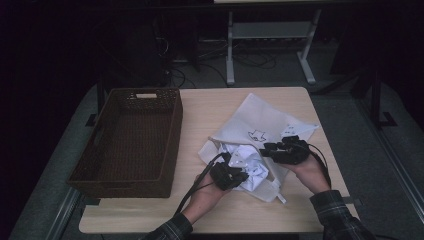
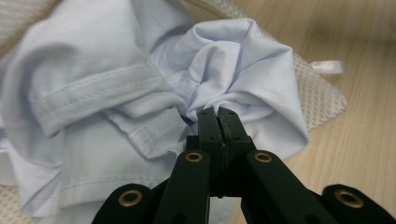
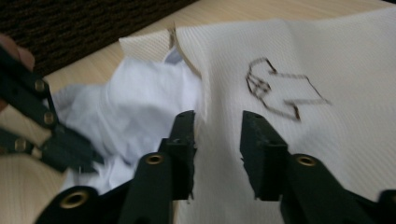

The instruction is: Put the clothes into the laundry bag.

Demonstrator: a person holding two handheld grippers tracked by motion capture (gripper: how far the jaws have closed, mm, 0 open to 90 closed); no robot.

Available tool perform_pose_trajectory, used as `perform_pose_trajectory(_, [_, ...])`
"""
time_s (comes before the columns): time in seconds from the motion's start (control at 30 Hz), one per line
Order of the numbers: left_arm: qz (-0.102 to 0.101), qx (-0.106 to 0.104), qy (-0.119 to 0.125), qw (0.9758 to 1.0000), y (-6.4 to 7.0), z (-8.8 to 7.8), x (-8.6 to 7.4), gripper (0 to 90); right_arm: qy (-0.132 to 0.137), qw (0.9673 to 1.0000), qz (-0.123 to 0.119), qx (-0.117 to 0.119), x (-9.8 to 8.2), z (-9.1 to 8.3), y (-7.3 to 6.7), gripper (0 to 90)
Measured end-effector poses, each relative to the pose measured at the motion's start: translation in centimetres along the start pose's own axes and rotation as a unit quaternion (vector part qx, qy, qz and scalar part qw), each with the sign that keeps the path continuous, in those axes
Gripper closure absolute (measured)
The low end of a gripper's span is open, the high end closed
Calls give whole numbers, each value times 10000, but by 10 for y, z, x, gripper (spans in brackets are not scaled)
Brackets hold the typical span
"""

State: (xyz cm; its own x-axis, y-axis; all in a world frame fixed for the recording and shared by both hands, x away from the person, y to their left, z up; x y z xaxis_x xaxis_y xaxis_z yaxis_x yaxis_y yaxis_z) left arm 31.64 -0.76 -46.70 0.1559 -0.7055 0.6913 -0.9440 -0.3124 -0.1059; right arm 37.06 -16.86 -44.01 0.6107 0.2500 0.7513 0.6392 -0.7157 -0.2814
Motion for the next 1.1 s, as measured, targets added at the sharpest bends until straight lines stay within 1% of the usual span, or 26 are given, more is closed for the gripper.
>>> perform_pose_trajectory(0.03, [0, 0, 0, 10000, 0, 0, 0, 896, 0, 10000, 0, 0, 0, 0, 0, 629])
perform_pose_trajectory(0.07, [-24, 38, 14, 10000, -3, -2, 0, 896, -24, 10000, 31, -21, -3, -4, 1, 618])
perform_pose_trajectory(0.1, [-47, 53, 17, 10000, -4, -2, 0, 897, -39, 9999, 106, 1, -11, -12, 3, 613])
perform_pose_trajectory(0.23, [-83, 95, 21, 9999, -8, -3, -1, 896, -211, 9997, 133, 21, -28, -20, 1, 611])
perform_pose_trajectory(0.3, [-97, 99, 32, 9999, -8, -4, -1, 896, -321, 9994, 129, 54, -37, -19, -2, 611])
perform_pose_trajectory(0.37, [-90, 108, 31, 9999, -9, -4, -2, 897, -490, 9988, 49, 8, -47, -16, -5, 607])
perform_pose_trajectory(0.47, [-86, 116, 29, 9999, -9, -5, -2, 897, -623, 9980, 47, -37, -54, -9, -5, 607])
perform_pose_trajectory(0.5, [-80, 121, 24, 9999, -9, -5, -2, 897, -707, 9974, 36, -119, -56, -6, -5, 615])
perform_pose_trajectory(0.53, [-84, 134, 33, 9999, -9, -5, -2, 897, -751, 9971, 18, -120, -57, -3, -5, 627])
perform_pose_trajectory(0.57, [-92, 148, 50, 9998, -10, -6, -1, 897, -786, 9969, 12, -70, -58, -1, -6, 650])
perform_pose_trajectory(0.6, [-104, 154, 66, 9998, -10, -6, -1, 897, -816, 9966, -3, -67, -60, 0, -7, 714])
perform_pose_trajectory(0.63, [-104, 154, 66, 9998, -10, -6, -1, 897, -816, 9966, -3, -67, -60, 0, -7, 714])
perform_pose_trajectory(0.67, [-103, 170, 94, 9998, -11, -8, 0, 897, -831, 9965, -44, -79, -60, 0, -8, 766])
perform_pose_trajectory(0.7, [-99, 174, 100, 9998, -11, -8, 1, 897, -813, 9966, -83, -136, -60, -1, -8, 815])
perform_pose_trajectory(0.77, [-91, 201, 139, 9997, -12, -10, 3, 897, -717, 9973, -87, -158, -57, -4, -9, 841])
perform_pose_trajectory(0.87, [-91, 221, 216, 9995, -13, -11, 10, 897, -557, 9983, -102, -167, -52, -12, -10, 852])
perform_pose_trajectory(1.0, [-12, 298, 313, 9991, -15, -11, 24, 896, -365, 9991, -119, -199, -45, -18, -10, 856])
perform_pose_trajectory(1.1, [47, 346, 312, 9989, -16, -7, 34, 896, -213, 9996, -117, -173, -40, -23, -11, 860])
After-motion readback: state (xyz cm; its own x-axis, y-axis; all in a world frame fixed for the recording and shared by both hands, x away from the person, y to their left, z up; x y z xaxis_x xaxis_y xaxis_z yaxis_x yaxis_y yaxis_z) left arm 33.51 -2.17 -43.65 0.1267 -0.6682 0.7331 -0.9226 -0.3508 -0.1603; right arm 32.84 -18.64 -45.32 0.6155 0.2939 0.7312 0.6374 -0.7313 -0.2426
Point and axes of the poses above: each handheld gripper's, and its own axes: z roughly forward along the jaws, x roughly out of its top, y roughly to its right, the point moved 6 cm from there along z, roughly forward along the jaws, and after that the axes turned 11 degrees about z, right-handed, at the moved point
